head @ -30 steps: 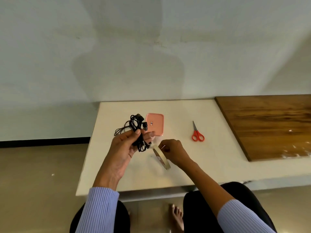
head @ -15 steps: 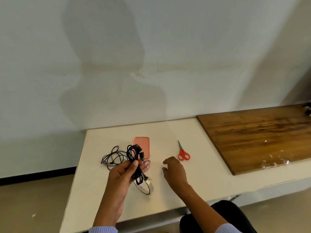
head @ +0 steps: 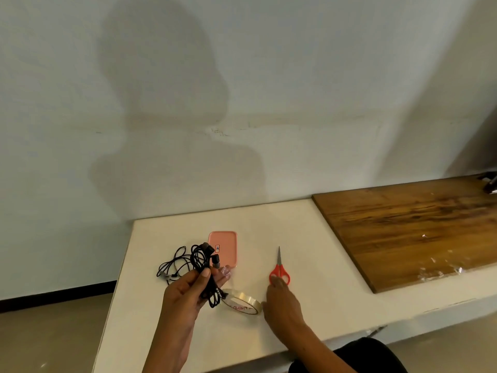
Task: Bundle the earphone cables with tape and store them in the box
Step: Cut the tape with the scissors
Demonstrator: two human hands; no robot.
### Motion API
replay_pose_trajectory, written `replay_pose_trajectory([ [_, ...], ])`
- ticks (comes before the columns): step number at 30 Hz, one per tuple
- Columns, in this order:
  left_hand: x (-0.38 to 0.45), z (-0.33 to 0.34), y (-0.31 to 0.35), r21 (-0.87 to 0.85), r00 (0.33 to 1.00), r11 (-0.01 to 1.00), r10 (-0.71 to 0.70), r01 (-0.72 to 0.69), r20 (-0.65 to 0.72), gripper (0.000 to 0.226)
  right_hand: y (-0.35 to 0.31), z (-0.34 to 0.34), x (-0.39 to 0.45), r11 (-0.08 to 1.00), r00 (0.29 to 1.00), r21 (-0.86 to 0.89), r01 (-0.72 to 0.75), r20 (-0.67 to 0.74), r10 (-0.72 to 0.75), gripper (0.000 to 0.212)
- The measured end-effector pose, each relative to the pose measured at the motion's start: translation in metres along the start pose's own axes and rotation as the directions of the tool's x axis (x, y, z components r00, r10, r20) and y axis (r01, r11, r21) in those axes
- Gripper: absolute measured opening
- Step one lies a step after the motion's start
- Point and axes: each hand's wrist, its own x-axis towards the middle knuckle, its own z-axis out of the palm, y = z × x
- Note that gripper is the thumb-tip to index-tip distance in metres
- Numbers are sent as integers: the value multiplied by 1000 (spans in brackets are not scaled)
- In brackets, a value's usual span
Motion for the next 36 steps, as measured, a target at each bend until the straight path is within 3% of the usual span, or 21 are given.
replay_pose_trajectory([
  [4,0,2,1,3,1000,1000,1,-1,12,20,1,2,-10,999,996,39,-18,-86,22,26],
  [8,-1,3,1,0,1000,1000,5,-5,17,20,2,-5,-6,999,981,39,-23,-193,30,21],
  [12,-1,4,0,-19,1000,1000,-8,8,4,20,2,-5,-1,999,992,-2,-43,-118,43,29],
  [17,-1,3,1,-28,1000,1000,-10,10,3,21,-3,-9,2,995,994,-84,-57,-98,49,22],
  [30,-5,-4,6,-19,999,1000,-2,1,-37,20,3,-8,2,996,984,56,-71,-157,79,17],
  [36,-6,-4,7,-2,1000,1000,8,-8,-26,20,1,-12,0,991,986,-102,-91,-150,75,21],
])
